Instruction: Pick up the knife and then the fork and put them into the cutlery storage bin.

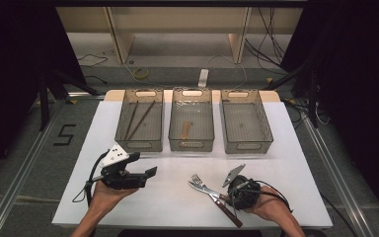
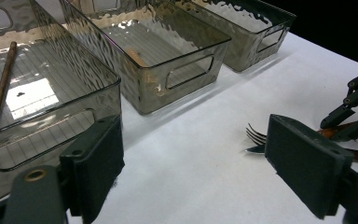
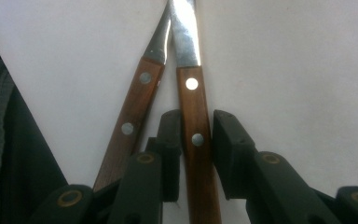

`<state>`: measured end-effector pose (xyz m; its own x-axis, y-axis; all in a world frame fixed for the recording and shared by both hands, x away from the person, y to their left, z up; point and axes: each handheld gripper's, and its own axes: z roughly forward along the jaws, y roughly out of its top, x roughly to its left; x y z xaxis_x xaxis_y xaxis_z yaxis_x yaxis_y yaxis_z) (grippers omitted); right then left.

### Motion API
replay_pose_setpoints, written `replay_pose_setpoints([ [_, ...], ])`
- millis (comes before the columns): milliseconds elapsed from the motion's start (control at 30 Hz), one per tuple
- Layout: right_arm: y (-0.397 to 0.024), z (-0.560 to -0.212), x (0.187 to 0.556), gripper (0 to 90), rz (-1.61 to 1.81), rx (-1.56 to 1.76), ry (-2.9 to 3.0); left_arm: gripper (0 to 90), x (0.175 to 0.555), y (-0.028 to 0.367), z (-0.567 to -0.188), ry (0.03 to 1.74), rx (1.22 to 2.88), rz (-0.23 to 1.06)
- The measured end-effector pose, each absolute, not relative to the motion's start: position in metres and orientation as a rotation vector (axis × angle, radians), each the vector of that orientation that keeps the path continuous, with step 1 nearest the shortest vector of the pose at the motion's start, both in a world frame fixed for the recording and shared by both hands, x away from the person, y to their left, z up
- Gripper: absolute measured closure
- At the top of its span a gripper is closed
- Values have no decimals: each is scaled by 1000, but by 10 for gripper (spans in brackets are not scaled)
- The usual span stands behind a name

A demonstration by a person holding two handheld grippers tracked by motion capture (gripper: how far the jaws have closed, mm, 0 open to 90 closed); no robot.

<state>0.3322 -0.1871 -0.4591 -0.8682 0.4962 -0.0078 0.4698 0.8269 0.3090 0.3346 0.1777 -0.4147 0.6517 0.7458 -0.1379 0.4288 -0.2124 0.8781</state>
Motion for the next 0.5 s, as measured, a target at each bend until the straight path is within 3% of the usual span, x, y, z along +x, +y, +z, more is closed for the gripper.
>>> replay_pose_setpoints([
  [500, -185, -458, 331, 768, 444, 695, 2927, 188, 334, 178, -414, 933, 1846, 388],
])
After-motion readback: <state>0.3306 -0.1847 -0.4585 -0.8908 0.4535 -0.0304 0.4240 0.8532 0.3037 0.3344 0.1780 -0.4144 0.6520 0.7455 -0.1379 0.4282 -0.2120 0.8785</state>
